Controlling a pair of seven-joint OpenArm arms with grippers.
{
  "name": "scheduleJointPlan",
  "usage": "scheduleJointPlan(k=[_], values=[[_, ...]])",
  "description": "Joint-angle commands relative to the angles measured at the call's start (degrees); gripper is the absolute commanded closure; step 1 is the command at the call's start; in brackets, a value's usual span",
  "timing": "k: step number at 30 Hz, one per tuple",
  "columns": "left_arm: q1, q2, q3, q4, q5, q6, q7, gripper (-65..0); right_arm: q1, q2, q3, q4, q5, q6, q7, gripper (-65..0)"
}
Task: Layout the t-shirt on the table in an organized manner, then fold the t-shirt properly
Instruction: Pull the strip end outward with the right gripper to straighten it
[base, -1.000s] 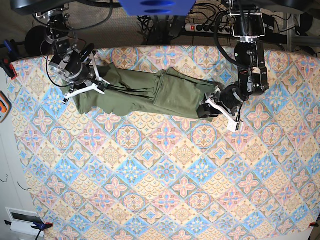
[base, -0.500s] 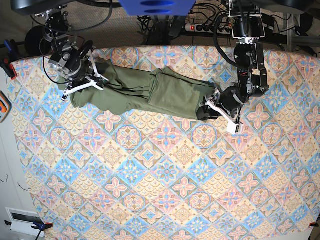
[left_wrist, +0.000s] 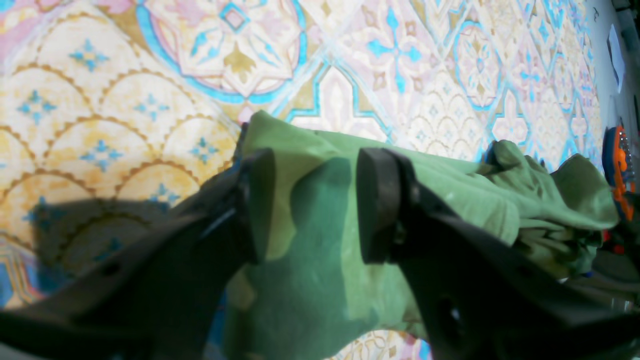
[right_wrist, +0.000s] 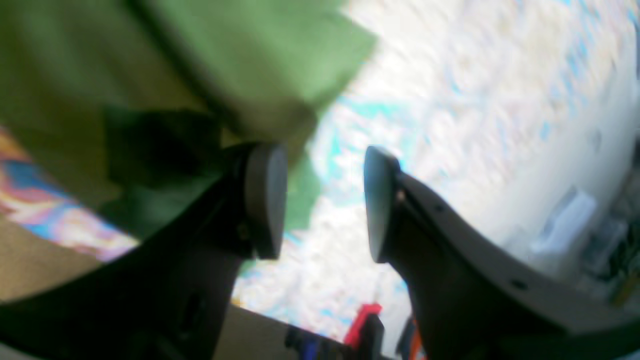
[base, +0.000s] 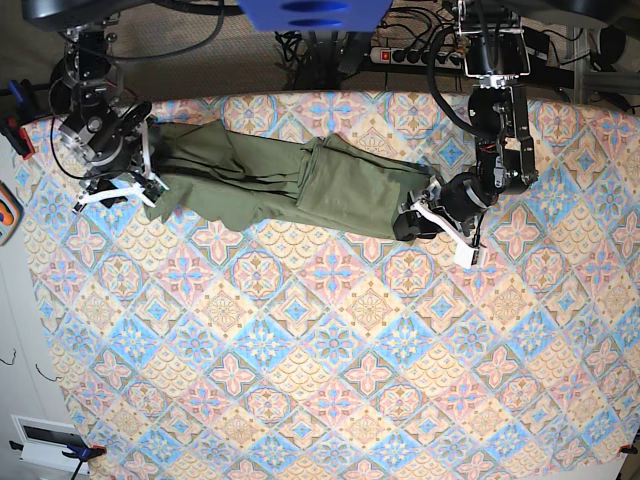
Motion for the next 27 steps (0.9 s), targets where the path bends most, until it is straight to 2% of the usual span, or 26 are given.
scheduleJointPlan(k=[1, 6, 9, 12, 16, 18, 22, 27], values=[[-0.9, -0.3, -0.2, 0.9, -0.7, -0.3, -0.8, -26.2, 0.9, 0.7, 0.9, 1.2, -0.2, -0.3, 0.7, -24.3], [-0.9, -0.3, -0.2, 0.9, -0.7, -0.3, -0.8, -26.2, 5.2, 0.0, 1.1, 1.1, -0.2, -0.3, 0.5, -24.3], [-0.9, -0.3, -0.2, 0.9, -0.7, -0.3, -0.8, -26.2, 8.4, -3.7, 1.1, 1.0, -0.2, -0.3, 0.2, -23.9], [-0.9, -0.3, -0.2, 0.9, -0.7, -0.3, -0.8, -26.2, 11.1, -6.4, 0.5, 0.8, -0.2, -0.3, 0.2, -18.1], [-0.7, -0.5, -0.2, 0.9, -1.0, -0.3, -0.8, -26.2, 13.4, -10.2, 0.4, 0.2, -0.3, -0.3, 0.2, -5.0], [-0.7, -0.5, -0.2, 0.9, -1.0, -0.3, -0.8, -26.2, 14.7, -10.9, 0.1, -2.3, -0.3, -0.3, 0.2, -1.4], [-0.8, -0.4, -0.2, 0.9, -1.0, -0.3, -0.8, -26.2, 17.1, -10.9, -3.5, -7.2, -0.4, -0.3, 0.2, -1.1], [-0.9, -0.4, -0.2, 0.9, -1.0, -0.3, -0.8, -26.2, 14.9, -10.7, -4.2, -9.1, -0.4, -0.3, 0.1, -1.0]])
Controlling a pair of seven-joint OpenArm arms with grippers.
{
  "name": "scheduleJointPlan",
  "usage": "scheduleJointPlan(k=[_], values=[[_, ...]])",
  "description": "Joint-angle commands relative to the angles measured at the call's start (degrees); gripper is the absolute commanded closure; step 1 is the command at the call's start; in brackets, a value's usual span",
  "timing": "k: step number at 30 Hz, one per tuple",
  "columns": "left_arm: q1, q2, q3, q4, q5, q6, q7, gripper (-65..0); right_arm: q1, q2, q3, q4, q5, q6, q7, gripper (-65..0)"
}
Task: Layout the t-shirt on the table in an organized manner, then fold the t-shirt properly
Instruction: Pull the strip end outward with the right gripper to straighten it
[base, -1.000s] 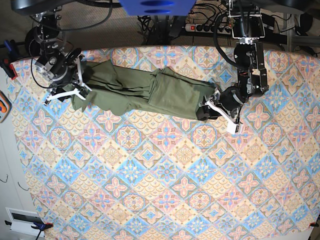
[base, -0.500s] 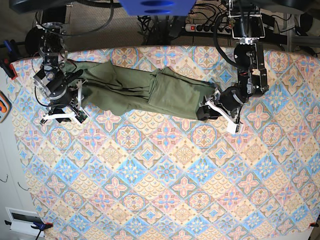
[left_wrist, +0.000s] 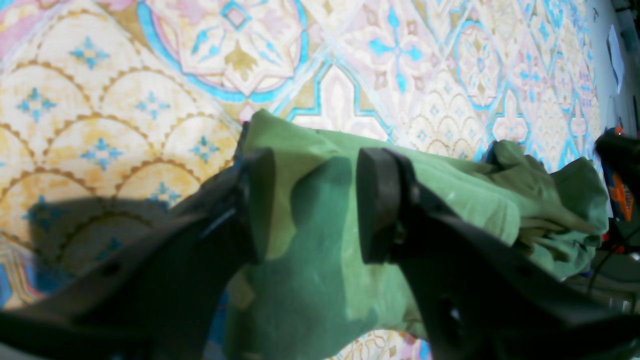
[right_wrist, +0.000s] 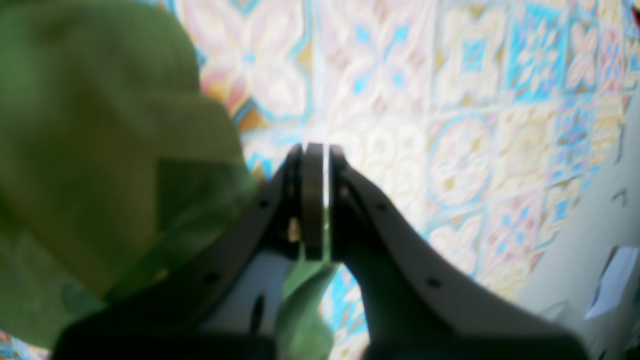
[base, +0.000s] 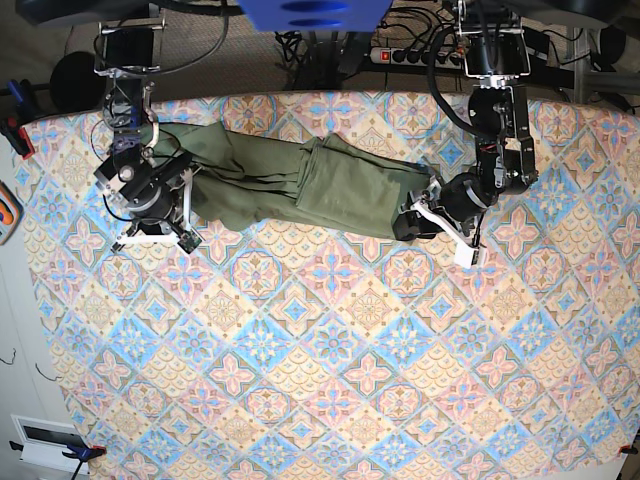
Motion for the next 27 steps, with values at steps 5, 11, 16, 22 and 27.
scheduleJointPlan(k=[5, 11, 16, 22, 27], values=[[-0.9, -0.3, -0.2, 1.0, -0.8, -0.3, -0.7, -26.2, -5.2, 0.8, 2.0, 1.9, -0.2, -0.1, -1.8, -0.9], [-0.9, -0.3, -0.2, 1.0, -0.8, -0.3, -0.7, -26.2, -13.6, 0.8, 5.7, 6.5, -0.2, -0.1, -2.2, -0.9], [-0.9, -0.2, -0.1, 1.0, -0.8, -0.3, -0.7, -26.2, -18.3, 0.8, 6.6, 8.3, -0.2, -0.1, -2.0, -0.9], [-0.9, -0.1, -0.1, 1.0, -0.9, -0.3, -0.7, -26.2, -18.2, 0.7, 7.0, 8.3, -0.2, -0.1, -1.9, -1.0], [-0.9, -0.1, -0.2, 1.0, -0.9, -0.4, -0.7, -26.2, -18.1, 0.5, 15.8, 8.6, 0.2, -0.1, -2.1, -1.1]])
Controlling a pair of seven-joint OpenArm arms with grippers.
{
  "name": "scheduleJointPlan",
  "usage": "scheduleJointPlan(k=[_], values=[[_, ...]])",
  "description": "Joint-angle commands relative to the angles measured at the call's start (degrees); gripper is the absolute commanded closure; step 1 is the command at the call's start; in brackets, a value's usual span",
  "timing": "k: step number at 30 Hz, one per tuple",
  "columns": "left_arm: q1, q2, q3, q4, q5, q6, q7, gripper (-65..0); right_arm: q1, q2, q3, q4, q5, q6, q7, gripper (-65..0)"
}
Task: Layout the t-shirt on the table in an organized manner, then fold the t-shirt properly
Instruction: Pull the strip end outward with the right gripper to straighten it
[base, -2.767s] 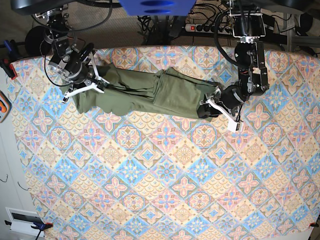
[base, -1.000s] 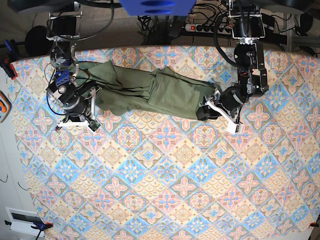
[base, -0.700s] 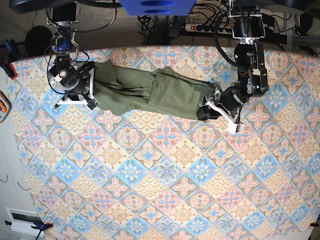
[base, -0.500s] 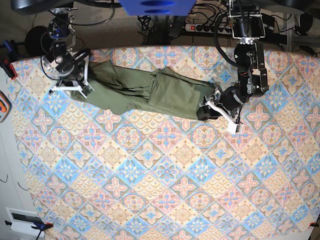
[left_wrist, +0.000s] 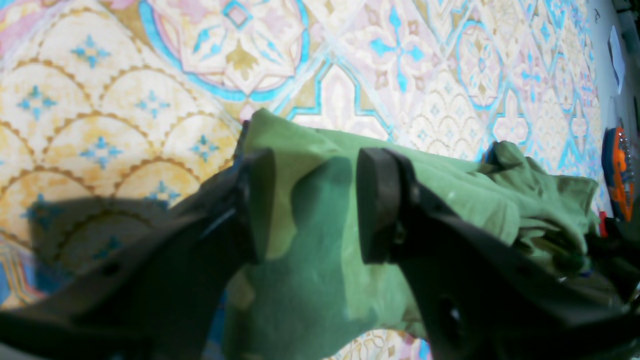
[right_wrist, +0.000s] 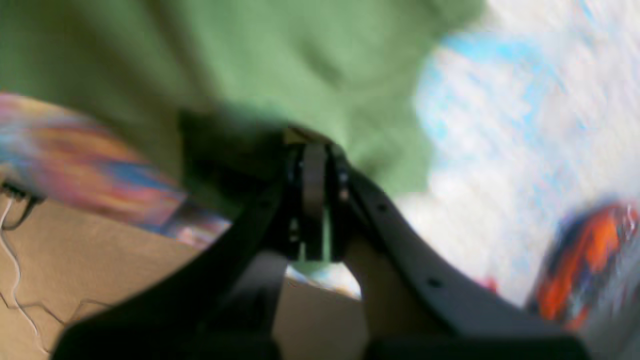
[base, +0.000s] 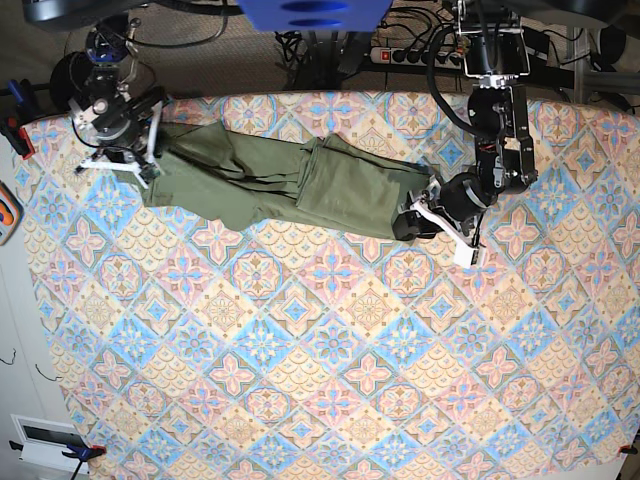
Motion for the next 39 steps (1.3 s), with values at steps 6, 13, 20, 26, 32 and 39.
scheduleJointPlan(k=[6, 13, 20, 26, 32, 39], values=[[-0.9, -0.3, -0.1, 1.0, -1.0, -0.5, -0.7, -26.2, 3.0, 0.8, 14.2, 0.9, 7.4, -0.4, -3.5, -4.0], [-0.9, -0.3, -0.1, 1.1, -1.0, -0.5, -0.7, -26.2, 4.5, 1.1, 22.8, 0.0, 29.2, -0.4, -13.7, -30.0], [-0.5, -0.4, -0.1, 1.1, -1.0, -0.6, -0.7, -26.2, 9.6, 1.1, 23.3, -7.5, 41.5, -0.4, -17.9, -39.4], [-0.8, -0.5, -0.2, 1.1, -1.0, -0.6, -0.7, -26.2, 12.4, 1.1, 23.3, -16.5, 44.0, -0.4, -18.1, -37.4], [-0.9, -0.5, -0.2, 1.1, -1.0, -0.6, -0.7, -26.2, 12.7, 1.1, 23.2, -25.0, 44.4, -0.4, -17.8, -37.4], [-0.9, -0.5, -0.2, 1.1, -1.0, -0.6, -0.7, -26.2, 12.3, 1.1, 23.1, -26.8, 44.9, -0.4, -19.5, -37.4]])
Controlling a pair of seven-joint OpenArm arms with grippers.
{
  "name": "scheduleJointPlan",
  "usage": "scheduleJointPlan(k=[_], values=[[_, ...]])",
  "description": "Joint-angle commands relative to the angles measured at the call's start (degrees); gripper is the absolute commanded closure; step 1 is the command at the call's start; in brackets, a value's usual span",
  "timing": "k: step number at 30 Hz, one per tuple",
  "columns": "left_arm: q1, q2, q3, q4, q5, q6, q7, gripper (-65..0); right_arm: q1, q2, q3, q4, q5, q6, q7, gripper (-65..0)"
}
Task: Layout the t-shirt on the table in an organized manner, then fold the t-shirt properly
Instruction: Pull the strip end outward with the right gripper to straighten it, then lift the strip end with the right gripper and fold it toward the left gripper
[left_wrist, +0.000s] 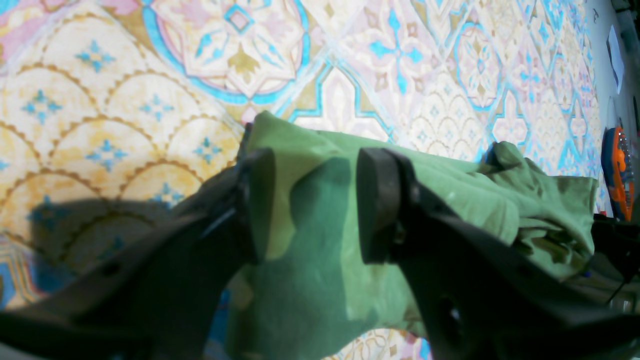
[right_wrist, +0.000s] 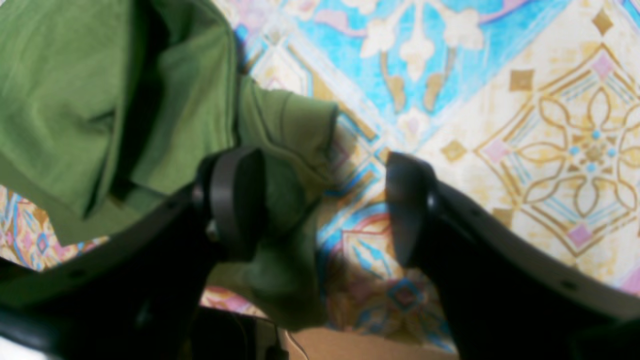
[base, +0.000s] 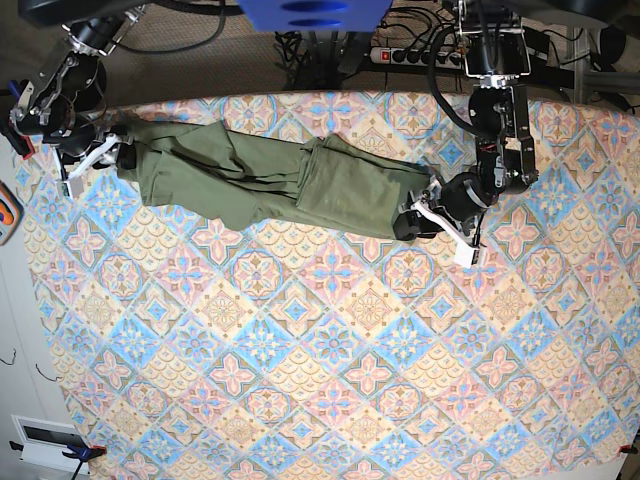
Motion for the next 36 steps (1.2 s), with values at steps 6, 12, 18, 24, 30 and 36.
scheduleJointPlan(k=[6, 12, 18, 24, 30, 36], values=[[-1.0, -0.2, -0.2, 1.1, -1.0, -0.4, -0.8, -26.2, -0.8, 0.3, 0.0, 0.4, 4.4, -0.2, -6.2, -37.4], [-1.0, -0.1, -0.2, 1.1, -1.0, -0.4, -0.8, -26.2, -1.9, 0.3, -0.3, 0.4, 7.4, -0.2, -6.7, -37.4], [-1.0, -0.1, -0.2, 1.1, -1.0, -0.4, -0.8, -26.2, -1.9, -0.7, -0.3, 0.4, 7.4, -0.2, -7.3, -26.6], [-0.9, -0.1, -0.2, 1.1, -1.0, -0.4, -0.8, -26.2, -1.4, -0.9, -0.3, 0.0, 10.3, -0.2, -7.3, -3.9], [-0.9, -0.1, -0.2, 1.1, -1.0, -0.4, -0.8, -26.2, 1.8, -0.9, 0.0, 0.0, 11.9, -0.2, -7.3, -0.2], [-0.9, -0.1, -0.3, 1.0, -0.9, -0.4, -3.3, -26.2, 10.9, -0.7, -0.1, -2.7, 8.8, -0.2, -7.3, -0.2]])
